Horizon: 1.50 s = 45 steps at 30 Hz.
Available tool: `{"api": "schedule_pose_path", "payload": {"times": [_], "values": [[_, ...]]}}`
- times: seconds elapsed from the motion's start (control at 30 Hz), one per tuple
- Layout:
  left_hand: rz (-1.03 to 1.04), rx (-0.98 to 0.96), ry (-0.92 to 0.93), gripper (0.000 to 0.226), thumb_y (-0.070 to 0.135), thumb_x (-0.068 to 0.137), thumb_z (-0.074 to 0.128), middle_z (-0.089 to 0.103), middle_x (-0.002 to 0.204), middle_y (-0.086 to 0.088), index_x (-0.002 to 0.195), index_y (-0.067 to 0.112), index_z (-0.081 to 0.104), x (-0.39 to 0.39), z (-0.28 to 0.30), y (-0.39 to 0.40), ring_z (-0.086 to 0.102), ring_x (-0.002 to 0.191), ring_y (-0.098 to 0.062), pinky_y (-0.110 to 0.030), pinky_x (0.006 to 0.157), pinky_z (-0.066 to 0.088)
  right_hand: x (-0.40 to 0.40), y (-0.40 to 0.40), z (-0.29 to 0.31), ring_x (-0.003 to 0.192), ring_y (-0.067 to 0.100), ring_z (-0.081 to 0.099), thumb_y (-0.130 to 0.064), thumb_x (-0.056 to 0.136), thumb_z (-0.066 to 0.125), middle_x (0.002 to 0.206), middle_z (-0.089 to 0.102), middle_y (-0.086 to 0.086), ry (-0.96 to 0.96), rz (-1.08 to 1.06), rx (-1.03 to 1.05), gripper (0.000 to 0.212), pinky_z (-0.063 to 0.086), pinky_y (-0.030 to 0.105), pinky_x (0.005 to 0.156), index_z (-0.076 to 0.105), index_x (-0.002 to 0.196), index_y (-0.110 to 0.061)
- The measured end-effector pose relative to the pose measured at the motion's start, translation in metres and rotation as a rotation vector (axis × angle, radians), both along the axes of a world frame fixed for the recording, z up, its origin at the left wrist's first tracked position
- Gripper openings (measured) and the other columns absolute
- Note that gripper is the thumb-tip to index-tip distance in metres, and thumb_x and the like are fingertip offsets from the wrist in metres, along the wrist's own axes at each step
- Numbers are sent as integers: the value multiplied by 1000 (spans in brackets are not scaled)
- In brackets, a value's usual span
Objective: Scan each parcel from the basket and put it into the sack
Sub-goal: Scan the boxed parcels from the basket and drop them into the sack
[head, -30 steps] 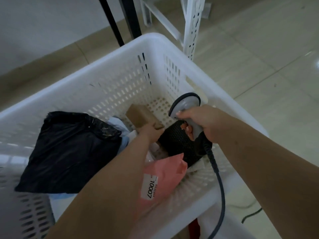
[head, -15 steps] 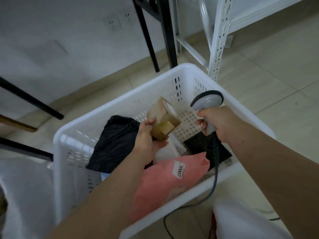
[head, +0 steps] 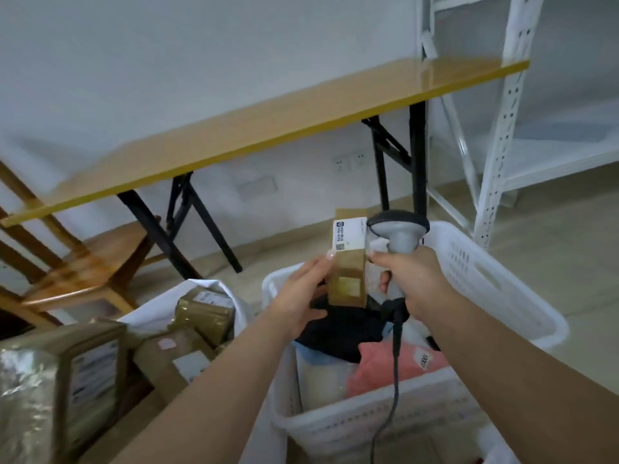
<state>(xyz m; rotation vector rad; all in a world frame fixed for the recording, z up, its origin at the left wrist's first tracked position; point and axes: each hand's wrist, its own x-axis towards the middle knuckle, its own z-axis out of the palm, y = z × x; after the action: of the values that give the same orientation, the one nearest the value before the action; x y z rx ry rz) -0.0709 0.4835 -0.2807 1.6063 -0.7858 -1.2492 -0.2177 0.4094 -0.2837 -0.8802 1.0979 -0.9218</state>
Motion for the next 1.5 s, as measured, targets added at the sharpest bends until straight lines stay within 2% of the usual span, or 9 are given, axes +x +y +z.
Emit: {"api": "schedule_pose_path", "payload": {"times": [0.17, 0.27, 0.43, 0.6, 0.7, 0.83, 1.07, 1.23, 1.5], "values": [[82, -64, -200, 39, 45, 78, 77, 71, 108, 5, 110, 29, 62, 15, 45, 50, 65, 105, -17, -43, 97, 50, 22, 56, 52, 41, 10, 46, -11, 88, 69, 64, 56, 9, -62, 117, -84, 22, 43, 22, 41, 63, 102, 4], [240, -123, -171, 57, 43, 78, 78, 65, 115, -3, 124, 20, 52, 26, 63, 78, 64, 104, -25, -44, 89, 54, 31, 83, 82, 41, 11, 46, -10, 89, 68, 82, 64, 18, -84, 181, -134, 19, 42, 22, 40, 62, 99, 5], [349, -254, -110, 50, 32, 86, 74, 62, 117, -10, 125, 15, 48, 46, 97, 129, 64, 104, -29, -39, 65, 59, 27, 112, 129, 41, 10, 42, -11, 91, 65, 85, 70, 18, -135, 233, -211, 17, 40, 21, 38, 62, 101, 2], [476, -339, -103, 40, 31, 86, 73, 73, 106, -9, 120, 14, 62, 72, 128, 180, 70, 95, -27, -46, 77, 59, 15, 145, 169, 42, 11, 40, -22, 91, 68, 61, 60, 5, -79, 335, -296, 16, 37, 21, 40, 61, 92, -8], [553, -351, -153, 43, 35, 84, 75, 74, 105, -4, 121, 16, 62, 83, 147, 200, 69, 100, -22, -49, 82, 57, 9, 159, 192, 41, 12, 39, -24, 90, 69, 60, 53, 5, -41, 390, -412, 20, 36, 23, 40, 58, 93, -8], [615, -399, -140, 47, 30, 85, 75, 73, 105, -7, 126, 12, 60, 93, 167, 217, 70, 99, -25, -45, 70, 61, 5, 174, 210, 41, 11, 38, -27, 89, 71, 59, 48, 2, 51, 514, -488, 24, 35, 24, 41, 56, 92, -9], [706, -415, -216, 51, 31, 84, 76, 70, 113, -6, 130, 16, 58, 101, 182, 232, 69, 97, -25, -52, 84, 58, 1, 188, 222, 41, 12, 36, -29, 85, 74, 58, 48, 4, 97, 664, -544, 29, 35, 23, 40, 53, 91, -9], [750, -375, -311, 16, 31, 88, 71, 69, 106, -4, 100, 22, 65, 107, 182, 238, 66, 81, -18, -40, 73, 59, -3, 195, 229, 38, 11, 37, -26, 82, 77, 54, 48, 3, 172, 706, -581, 29, 36, 23, 41, 53, 79, -10], [799, -342, -321, 46, 33, 90, 70, 63, 95, 3, 131, 15, 59, 117, 182, 248, 56, 75, -11, -31, 58, 48, -8, 196, 233, 39, 12, 37, -24, 80, 79, 55, 48, 5, 218, 743, -629, 32, 38, 25, 43, 52, 69, -10]]}}
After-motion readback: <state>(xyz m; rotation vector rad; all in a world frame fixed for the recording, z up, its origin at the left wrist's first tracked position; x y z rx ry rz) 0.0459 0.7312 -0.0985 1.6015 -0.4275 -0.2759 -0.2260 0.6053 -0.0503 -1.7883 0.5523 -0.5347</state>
